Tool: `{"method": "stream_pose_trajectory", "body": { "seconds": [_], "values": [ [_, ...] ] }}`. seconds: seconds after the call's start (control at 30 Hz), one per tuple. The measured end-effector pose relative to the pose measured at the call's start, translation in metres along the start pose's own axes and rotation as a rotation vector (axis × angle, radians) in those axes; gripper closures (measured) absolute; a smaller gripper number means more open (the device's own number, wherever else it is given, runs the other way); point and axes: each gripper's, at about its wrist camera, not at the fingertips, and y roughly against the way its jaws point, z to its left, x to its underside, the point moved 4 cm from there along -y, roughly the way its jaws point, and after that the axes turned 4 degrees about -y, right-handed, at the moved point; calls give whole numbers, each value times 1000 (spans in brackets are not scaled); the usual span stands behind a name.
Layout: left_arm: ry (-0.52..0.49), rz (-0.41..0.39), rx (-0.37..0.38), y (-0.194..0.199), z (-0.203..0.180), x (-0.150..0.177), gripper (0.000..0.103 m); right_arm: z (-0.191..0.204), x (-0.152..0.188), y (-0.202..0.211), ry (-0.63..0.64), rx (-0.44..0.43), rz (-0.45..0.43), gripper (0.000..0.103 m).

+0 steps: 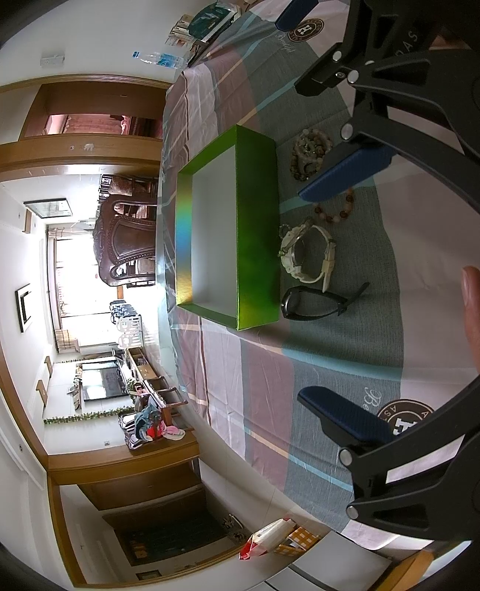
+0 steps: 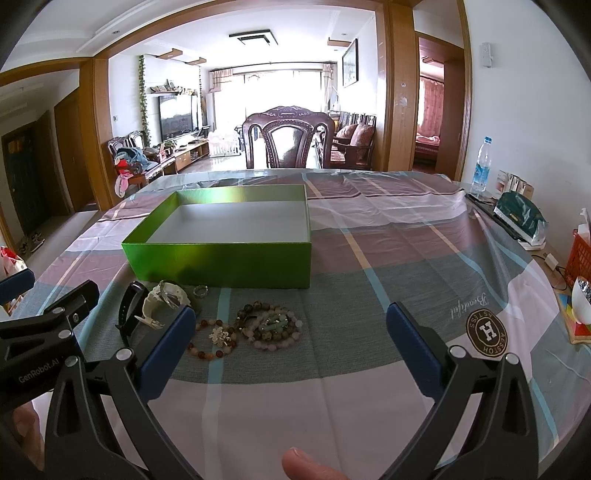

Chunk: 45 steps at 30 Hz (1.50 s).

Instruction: Organize jewelry

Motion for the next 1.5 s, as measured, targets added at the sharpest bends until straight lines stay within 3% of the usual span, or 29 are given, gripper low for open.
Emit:
{"method": "stream_pose_trajectory", "body": {
  "seconds": [0.63,0.73,0.83,0.9,0.93,1.0,1.03,1.1,1.17,1.27,1.5],
  "values": [
    [0,4,4,-4,1,8,4,1,0,-1,4,1,-2,2],
    [8,24,-12,-13,7,12,4,-7,2,-10,56,71,-2,2],
    [40,76,-57,-36,21,22,4,-26,4,-34,109,148,86,2],
    [52,128,-58,-49,27,26,4,-48,14,-57,91,140,216,3],
    [58,151,-56,-55,29,29,4,-58,21,-66,65,127,276,6],
    [67,191,-52,-65,33,37,5,-71,29,-76,16,104,341,25],
    [68,201,-48,-68,33,41,7,-77,34,-80,-8,88,369,29],
    [63,217,-35,-71,31,43,22,-78,35,-82,-17,80,379,48],
    [65,237,-8,-76,29,45,36,-71,34,-84,17,66,378,54],
    [57,281,43,-85,18,47,49,-55,26,-90,47,6,391,56],
    [58,345,110,-113,2,32,42,-21,7,-108,85,-89,413,56]
  ]
}}
